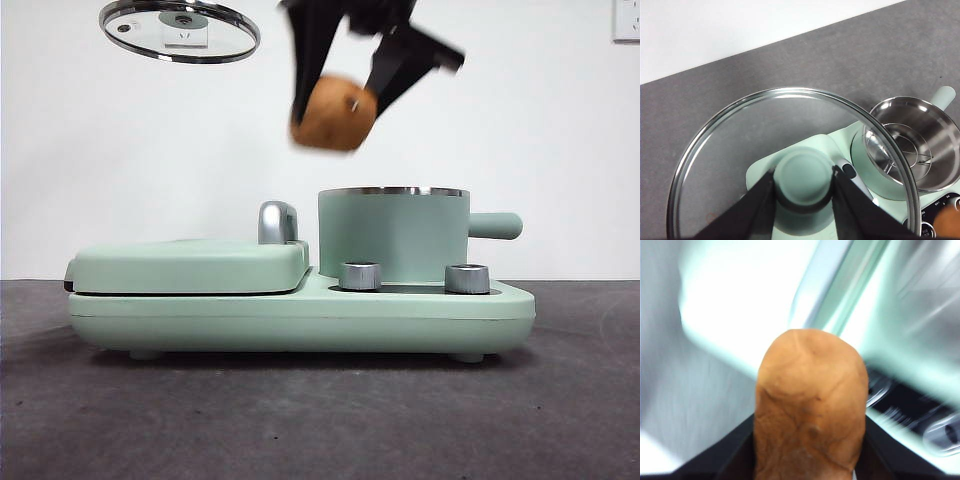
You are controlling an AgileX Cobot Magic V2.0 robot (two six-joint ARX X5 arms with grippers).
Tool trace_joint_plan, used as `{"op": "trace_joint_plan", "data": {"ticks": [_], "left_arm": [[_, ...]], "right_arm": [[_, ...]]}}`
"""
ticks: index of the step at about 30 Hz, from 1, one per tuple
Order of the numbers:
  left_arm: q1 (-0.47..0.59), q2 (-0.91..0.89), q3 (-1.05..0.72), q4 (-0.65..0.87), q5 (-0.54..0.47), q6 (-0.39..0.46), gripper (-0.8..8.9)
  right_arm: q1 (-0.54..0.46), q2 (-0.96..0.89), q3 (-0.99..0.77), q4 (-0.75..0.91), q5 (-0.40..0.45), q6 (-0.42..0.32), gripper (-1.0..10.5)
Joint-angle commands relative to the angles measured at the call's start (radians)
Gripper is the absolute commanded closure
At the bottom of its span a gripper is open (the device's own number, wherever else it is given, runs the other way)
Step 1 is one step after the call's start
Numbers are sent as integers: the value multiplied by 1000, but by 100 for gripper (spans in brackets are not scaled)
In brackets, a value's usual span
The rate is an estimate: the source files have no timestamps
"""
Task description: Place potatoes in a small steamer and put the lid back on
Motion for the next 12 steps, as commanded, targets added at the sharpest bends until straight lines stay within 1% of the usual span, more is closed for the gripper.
{"op": "trace_joint_plan", "data": {"ticks": [1, 6, 12], "left_arm": [[-2, 10, 35, 24, 3, 1, 796], [-2, 10, 35, 23, 3, 3, 796], [-2, 10, 35, 22, 3, 7, 796]], "right_arm": [[-60, 65, 110, -24, 3, -69, 838], [-159, 195, 272, -66, 1, -134, 838], [-222, 339, 358, -75, 0, -158, 838]]}}
